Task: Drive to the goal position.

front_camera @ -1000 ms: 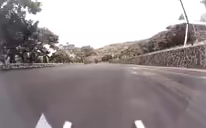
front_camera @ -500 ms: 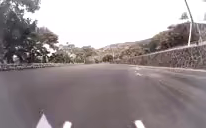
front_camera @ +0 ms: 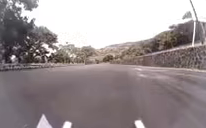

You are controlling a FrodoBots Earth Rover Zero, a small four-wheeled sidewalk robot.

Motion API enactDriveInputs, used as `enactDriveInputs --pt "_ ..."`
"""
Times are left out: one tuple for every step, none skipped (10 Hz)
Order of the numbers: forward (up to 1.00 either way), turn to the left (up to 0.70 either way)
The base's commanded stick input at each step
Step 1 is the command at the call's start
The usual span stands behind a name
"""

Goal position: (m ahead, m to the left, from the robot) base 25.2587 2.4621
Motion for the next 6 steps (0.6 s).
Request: enactDriveInputs --pt "1.00 0.00" --pt "1.00 0.00" --pt "1.00 0.00" --pt "1.00 0.00" --pt "1.00 0.00" --pt "1.00 0.00"
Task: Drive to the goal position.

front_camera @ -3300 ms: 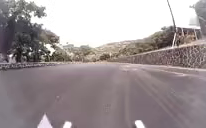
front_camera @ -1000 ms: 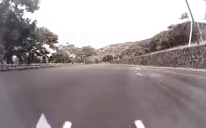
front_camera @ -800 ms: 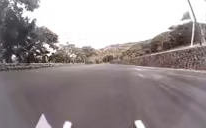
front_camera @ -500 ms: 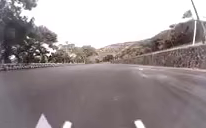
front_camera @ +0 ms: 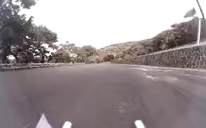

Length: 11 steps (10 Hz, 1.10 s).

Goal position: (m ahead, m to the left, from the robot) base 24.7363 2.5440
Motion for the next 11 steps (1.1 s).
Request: enactDriveInputs --pt "1.00 0.00" --pt "1.00 0.00" --pt "1.00 0.00" --pt "1.00 0.00" --pt "1.00 0.00" --pt "1.00 0.00" --pt "1.00 0.00" --pt "1.00 0.00" --pt "1.00 0.00" --pt "1.00 0.00" --pt "1.00 0.00"
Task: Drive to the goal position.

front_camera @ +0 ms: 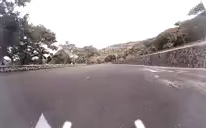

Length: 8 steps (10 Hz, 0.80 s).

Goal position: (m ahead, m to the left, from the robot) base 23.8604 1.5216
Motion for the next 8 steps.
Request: enactDriveInputs --pt "1.00 0.00" --pt "1.00 0.00" --pt "1.00 0.00" --pt "1.00 0.00" --pt "1.00 0.00" --pt "1.00 0.00" --pt "1.00 0.00" --pt "1.00 0.00"
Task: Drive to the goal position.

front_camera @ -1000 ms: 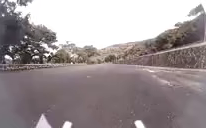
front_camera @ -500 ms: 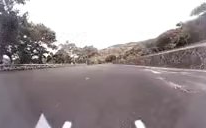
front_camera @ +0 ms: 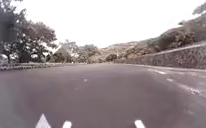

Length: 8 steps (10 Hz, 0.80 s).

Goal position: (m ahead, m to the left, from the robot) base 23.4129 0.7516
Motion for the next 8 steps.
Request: enactDriveInputs --pt "1.00 0.00" --pt "1.00 0.00" --pt "1.00 0.00" --pt "1.00 0.00" --pt "1.00 0.00" --pt "1.00 0.00" --pt "1.00 0.00" --pt "1.00 0.00"
